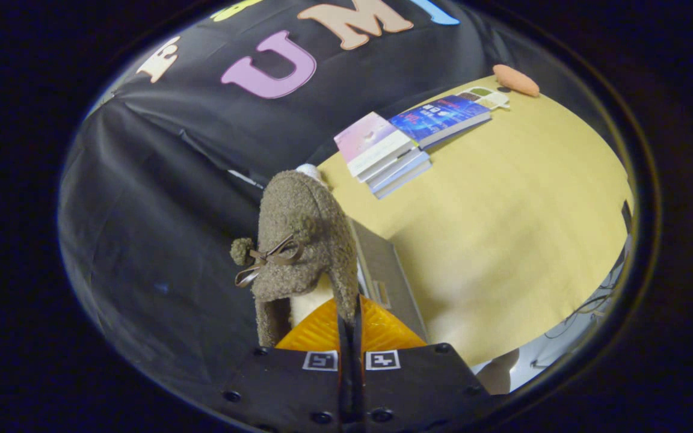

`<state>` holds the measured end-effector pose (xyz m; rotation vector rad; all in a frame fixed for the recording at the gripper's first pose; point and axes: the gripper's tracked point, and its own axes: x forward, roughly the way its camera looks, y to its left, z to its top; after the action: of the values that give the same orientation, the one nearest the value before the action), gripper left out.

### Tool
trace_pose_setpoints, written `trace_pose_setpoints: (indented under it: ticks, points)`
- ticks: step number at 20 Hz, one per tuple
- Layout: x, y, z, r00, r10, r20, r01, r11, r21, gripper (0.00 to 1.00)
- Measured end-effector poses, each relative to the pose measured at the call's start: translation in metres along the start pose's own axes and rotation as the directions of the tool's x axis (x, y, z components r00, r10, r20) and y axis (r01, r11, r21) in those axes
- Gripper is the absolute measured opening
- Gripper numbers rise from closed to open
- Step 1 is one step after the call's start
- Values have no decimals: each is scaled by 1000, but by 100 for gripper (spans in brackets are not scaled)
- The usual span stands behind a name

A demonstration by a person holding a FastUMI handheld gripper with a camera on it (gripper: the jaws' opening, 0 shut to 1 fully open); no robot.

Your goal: Open the storage box then place both shoes into the box .Put the left shoe in first, then the right shoe, with the right side of both shoes facing outward in a uniform manner.

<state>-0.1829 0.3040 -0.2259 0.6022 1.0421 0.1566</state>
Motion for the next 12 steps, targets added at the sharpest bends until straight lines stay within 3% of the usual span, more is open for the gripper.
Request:
trace_pose_setpoints:
  ticks: [8, 12]
  points:
    - [33, -5, -36, 992, -116, -56, 114, 993, -42, 4]
    - [41, -5, -37, 992, -116, -49, 115, 993, -26, 19]
